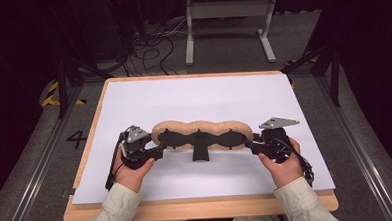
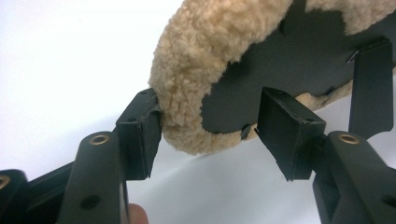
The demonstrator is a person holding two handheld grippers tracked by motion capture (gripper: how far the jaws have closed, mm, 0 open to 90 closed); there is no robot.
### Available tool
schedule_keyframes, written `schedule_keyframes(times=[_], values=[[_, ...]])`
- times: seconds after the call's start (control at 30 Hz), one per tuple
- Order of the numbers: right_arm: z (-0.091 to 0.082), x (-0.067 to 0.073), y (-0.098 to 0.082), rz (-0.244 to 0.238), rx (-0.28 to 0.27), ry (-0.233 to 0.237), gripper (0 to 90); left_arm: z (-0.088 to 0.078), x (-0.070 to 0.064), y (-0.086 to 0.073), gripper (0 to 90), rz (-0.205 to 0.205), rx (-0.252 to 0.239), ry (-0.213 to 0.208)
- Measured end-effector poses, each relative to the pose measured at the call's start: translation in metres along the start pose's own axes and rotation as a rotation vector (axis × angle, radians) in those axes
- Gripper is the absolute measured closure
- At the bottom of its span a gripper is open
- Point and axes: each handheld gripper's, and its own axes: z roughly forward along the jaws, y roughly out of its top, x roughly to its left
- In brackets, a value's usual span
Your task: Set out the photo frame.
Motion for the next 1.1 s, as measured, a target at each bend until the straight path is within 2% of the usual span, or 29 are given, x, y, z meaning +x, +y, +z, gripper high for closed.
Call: schedule_keyframes(times=[0.1,0.23,0.27,0.37,0.47,0.57,0.6,0.7,0.8,1.03,1.1], values=[[0.0,0.003,0.0,-0.038,-0.016,-0.03,62.6,0.003,-0.001,0.0,41.9,0.015,-0.016,0.01],[0.004,0.002,-0.002,-0.062,-0.019,-0.047,62.6,0.007,-0.001,-0.001,42.4,0.034,-0.024,0.027],[0.007,0.001,-0.003,-0.069,-0.013,-0.053,62.7,0.01,-0.001,0.0,42.5,0.049,-0.029,0.034],[0.01,-0.001,-0.004,-0.066,-0.017,-0.052,62.7,0.015,0.0,0.001,42.6,0.05,-0.033,0.035],[0.017,-0.006,-0.006,-0.057,-0.025,-0.047,62.8,0.027,0.004,0.0,42.5,0.037,-0.009,0.029],[0.023,-0.009,-0.008,-0.059,-0.01,-0.054,62.9,0.034,0.005,-0.001,42.4,0.043,0.008,0.025],[0.025,-0.01,-0.009,-0.058,-0.006,-0.052,62.9,0.036,0.005,-0.001,42.5,0.051,0.0,0.026],[0.028,-0.013,-0.012,-0.058,0.009,-0.051,63.1,0.036,0.004,0.0,43.3,0.054,-0.004,0.026],[0.031,-0.013,-0.016,-0.077,0.023,-0.062,63.2,0.035,0.002,-0.001,43.6,0.086,-0.004,0.034],[0.024,-0.006,-0.024,-0.127,0.02,-0.058,61.9,0.026,0.002,-0.007,41.8,0.098,-0.001,-0.001],[0.023,-0.004,-0.025,-0.148,0.023,-0.06,59.0,0.023,0.004,-0.008,43.1,0.088,-0.001,-0.012]])
